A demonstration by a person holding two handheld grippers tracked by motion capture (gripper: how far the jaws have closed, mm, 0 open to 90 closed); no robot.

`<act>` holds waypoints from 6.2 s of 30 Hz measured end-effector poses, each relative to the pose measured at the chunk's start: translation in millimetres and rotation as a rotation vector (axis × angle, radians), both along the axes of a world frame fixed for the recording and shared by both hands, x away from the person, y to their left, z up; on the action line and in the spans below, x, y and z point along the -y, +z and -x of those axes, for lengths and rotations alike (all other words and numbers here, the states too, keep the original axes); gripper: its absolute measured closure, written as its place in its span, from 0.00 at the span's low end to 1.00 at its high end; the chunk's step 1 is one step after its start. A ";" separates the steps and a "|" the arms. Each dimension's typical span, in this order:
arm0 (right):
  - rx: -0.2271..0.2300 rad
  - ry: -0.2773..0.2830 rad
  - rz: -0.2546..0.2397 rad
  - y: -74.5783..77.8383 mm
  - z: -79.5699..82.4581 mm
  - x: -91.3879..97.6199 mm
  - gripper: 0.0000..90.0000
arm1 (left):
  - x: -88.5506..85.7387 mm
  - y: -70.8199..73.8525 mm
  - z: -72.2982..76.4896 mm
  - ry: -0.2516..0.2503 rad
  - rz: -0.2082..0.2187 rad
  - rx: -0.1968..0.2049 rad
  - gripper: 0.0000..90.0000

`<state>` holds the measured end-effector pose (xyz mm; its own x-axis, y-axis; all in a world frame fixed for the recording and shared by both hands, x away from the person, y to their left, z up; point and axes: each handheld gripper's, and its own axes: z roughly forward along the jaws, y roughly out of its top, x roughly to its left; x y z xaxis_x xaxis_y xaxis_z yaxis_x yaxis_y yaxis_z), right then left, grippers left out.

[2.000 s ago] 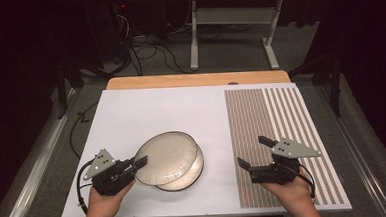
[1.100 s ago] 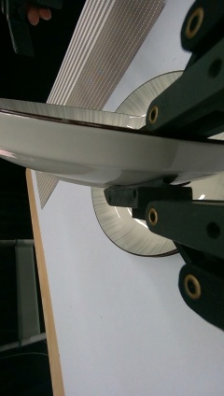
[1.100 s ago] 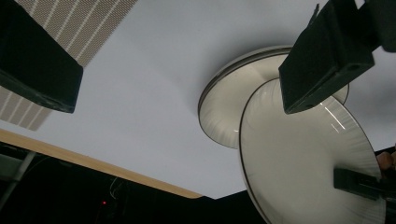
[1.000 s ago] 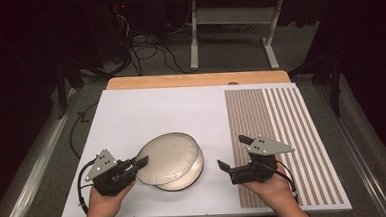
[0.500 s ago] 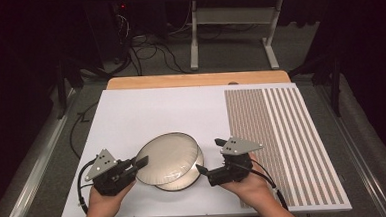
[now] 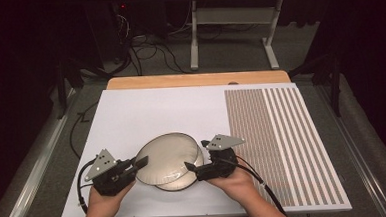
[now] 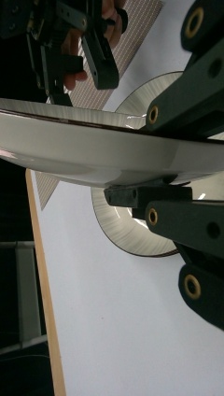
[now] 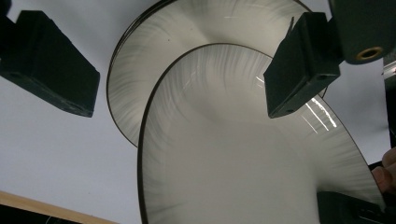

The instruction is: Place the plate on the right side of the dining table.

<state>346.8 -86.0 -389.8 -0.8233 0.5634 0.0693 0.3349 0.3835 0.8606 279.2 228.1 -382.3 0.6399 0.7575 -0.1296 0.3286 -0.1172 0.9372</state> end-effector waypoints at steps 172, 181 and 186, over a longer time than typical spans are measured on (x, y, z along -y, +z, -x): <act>-0.097 -0.537 -0.077 -2.5 1.4 280.4 0.94 | 254.8 -0.5 -112.2 -0.165 -0.062 -0.054 0.51; -0.109 -0.549 -0.049 -1.2 -5.3 277.7 0.93 | 196.2 11.5 -91.5 -0.110 -0.039 -0.001 0.24; -0.127 -0.565 -0.042 -2.1 -12.4 275.8 0.92 | 159.2 13.4 -76.9 -0.063 -0.022 0.013 0.13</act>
